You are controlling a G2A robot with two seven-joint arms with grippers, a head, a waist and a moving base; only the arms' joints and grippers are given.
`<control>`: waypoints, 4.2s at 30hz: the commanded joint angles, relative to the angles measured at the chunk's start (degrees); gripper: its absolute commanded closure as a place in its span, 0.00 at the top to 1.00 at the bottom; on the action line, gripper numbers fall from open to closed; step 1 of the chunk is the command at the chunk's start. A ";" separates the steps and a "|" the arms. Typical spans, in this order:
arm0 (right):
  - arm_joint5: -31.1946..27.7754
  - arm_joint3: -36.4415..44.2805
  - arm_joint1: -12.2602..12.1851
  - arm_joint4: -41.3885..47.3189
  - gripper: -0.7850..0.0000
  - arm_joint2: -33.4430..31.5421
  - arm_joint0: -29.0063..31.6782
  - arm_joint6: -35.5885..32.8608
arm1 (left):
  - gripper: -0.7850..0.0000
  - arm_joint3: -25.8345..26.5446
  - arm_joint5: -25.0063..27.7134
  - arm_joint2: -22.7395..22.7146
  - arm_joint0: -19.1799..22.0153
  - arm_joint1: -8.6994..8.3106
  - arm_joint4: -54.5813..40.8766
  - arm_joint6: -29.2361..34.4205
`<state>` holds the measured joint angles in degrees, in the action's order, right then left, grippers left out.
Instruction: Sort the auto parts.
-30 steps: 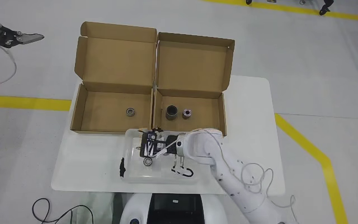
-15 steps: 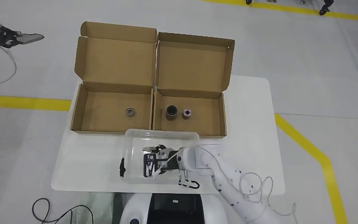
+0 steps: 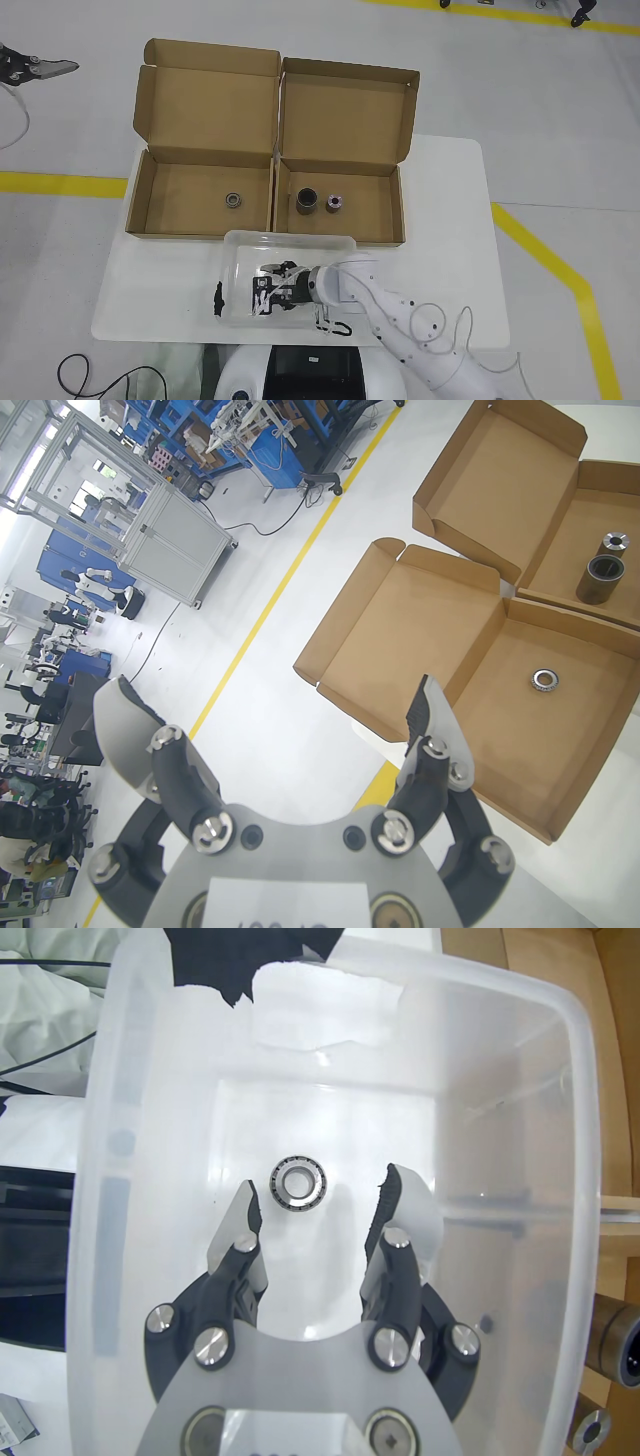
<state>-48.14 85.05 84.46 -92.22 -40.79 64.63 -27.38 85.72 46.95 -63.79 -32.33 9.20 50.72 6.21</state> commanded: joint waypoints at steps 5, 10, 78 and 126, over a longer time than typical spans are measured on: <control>0.97 -1.99 0.68 0.03 0.57 2.56 -1.75 -0.80 | 1.00 0.00 0.00 0.00 0.00 0.00 0.00 0.00; 1.42 -3.73 1.27 0.43 0.56 4.42 -3.04 -2.02 | 1.00 0.00 0.00 0.00 0.00 0.00 0.00 0.00; 6.90 13.20 -2.38 11.03 0.00 -11.61 -6.16 33.95 | 1.00 0.00 0.00 0.00 0.00 0.00 0.00 0.00; 9.17 15.11 0.06 8.52 0.00 -9.79 -22.63 37.33 | 1.00 0.00 0.00 0.00 0.00 0.00 0.00 0.00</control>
<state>-39.13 100.29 84.53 -83.28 -50.74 41.86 10.45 85.72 46.95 -63.79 -32.33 9.20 50.72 6.21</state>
